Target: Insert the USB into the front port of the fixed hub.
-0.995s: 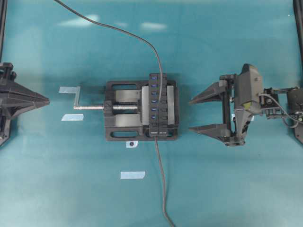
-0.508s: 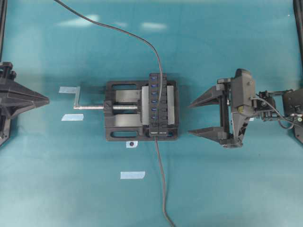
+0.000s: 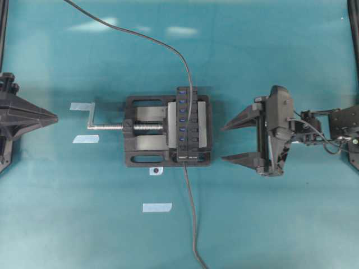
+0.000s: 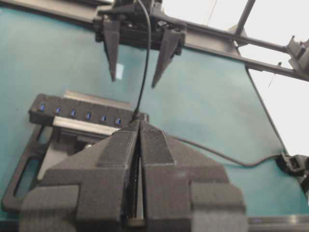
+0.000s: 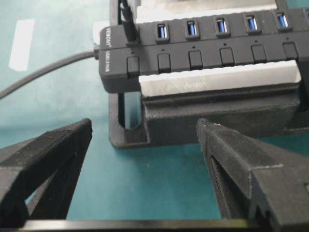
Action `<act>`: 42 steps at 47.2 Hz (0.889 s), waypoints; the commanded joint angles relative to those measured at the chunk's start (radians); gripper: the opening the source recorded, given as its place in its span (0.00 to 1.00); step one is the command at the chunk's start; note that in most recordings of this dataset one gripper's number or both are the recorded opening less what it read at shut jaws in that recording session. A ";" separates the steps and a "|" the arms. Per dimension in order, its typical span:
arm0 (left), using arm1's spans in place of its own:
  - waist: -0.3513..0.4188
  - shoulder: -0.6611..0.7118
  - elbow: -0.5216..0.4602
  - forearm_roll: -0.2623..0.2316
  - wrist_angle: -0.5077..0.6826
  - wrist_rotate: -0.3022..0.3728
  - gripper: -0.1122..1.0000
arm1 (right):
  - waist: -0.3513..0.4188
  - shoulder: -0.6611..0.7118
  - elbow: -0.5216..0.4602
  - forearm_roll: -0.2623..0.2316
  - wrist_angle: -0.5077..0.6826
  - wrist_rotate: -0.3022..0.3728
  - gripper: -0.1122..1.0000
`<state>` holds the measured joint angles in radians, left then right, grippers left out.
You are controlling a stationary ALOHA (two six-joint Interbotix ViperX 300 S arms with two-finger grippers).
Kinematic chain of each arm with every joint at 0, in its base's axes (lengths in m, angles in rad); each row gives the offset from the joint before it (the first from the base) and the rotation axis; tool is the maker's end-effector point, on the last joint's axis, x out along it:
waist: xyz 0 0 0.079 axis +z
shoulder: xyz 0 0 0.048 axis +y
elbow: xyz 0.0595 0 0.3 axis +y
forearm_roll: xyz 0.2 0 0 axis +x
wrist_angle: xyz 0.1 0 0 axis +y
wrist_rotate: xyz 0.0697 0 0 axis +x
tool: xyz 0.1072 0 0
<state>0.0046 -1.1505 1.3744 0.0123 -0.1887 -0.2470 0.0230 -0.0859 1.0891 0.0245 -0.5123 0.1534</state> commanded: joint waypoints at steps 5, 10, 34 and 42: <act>0.003 0.005 -0.035 0.003 -0.034 0.005 0.10 | -0.006 -0.005 -0.018 -0.002 -0.011 0.038 0.89; 0.003 0.005 -0.028 0.002 -0.037 0.005 0.10 | -0.005 -0.005 -0.017 -0.003 -0.011 0.038 0.89; 0.031 -0.025 -0.017 0.002 -0.115 0.003 0.10 | -0.008 -0.005 -0.025 -0.003 -0.012 0.040 0.89; 0.031 -0.021 -0.032 0.003 -0.074 0.018 0.10 | -0.005 -0.005 -0.034 -0.003 -0.014 0.040 0.89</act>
<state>0.0322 -1.1827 1.3683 0.0107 -0.2730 -0.2332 0.0153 -0.0798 1.0753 0.0230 -0.5139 0.1825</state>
